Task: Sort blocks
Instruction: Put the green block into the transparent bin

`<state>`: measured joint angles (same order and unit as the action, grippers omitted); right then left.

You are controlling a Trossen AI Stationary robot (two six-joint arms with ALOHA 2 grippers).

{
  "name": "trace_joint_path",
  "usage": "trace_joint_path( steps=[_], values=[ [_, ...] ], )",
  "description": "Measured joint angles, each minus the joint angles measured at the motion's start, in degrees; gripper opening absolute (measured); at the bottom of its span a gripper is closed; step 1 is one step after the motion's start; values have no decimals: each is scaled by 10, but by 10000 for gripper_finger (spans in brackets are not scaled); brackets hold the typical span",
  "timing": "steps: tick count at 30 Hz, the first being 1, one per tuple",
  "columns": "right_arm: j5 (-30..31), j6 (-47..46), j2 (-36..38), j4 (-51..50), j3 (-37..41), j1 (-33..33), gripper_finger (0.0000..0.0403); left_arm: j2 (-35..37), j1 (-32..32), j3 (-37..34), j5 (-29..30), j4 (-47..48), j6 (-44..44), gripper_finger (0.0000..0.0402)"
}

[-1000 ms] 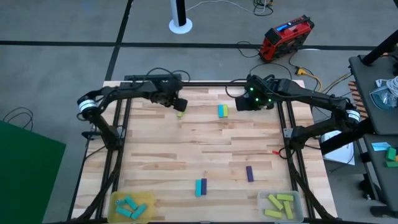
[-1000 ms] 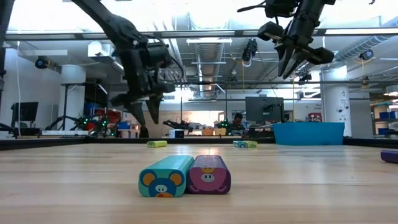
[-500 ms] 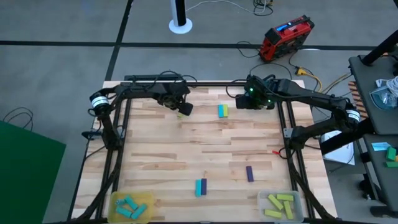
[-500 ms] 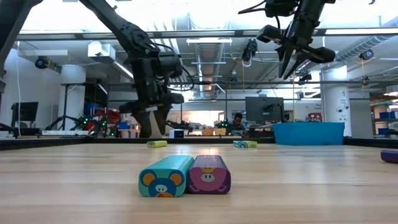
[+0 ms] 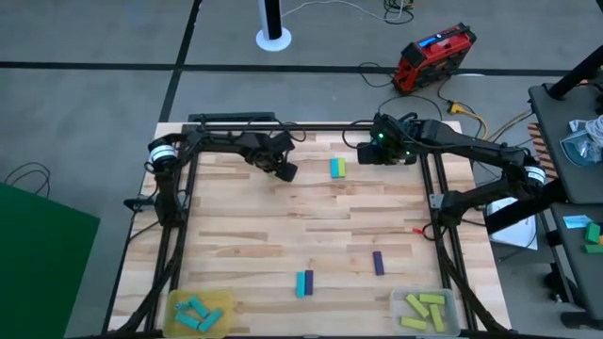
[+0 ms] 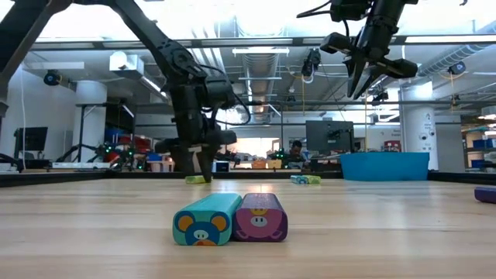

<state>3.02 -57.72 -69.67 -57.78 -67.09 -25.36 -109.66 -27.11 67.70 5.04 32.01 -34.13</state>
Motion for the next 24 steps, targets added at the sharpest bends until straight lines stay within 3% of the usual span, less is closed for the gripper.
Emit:
trace_joint_path(
  steps=[5,11,18,24],
  values=[
    [-5,14,0,0,0,0,43,-16,1,4,5,0,-4,148],
    [-5,43,0,0,0,0,43,-28,2,3,11,5,2,71],
    [-6,51,0,0,0,1,43,3,4,-1,-21,12,72,71],
    [-57,32,0,26,1,8,43,78,17,26,-115,20,220,71]
  ],
)
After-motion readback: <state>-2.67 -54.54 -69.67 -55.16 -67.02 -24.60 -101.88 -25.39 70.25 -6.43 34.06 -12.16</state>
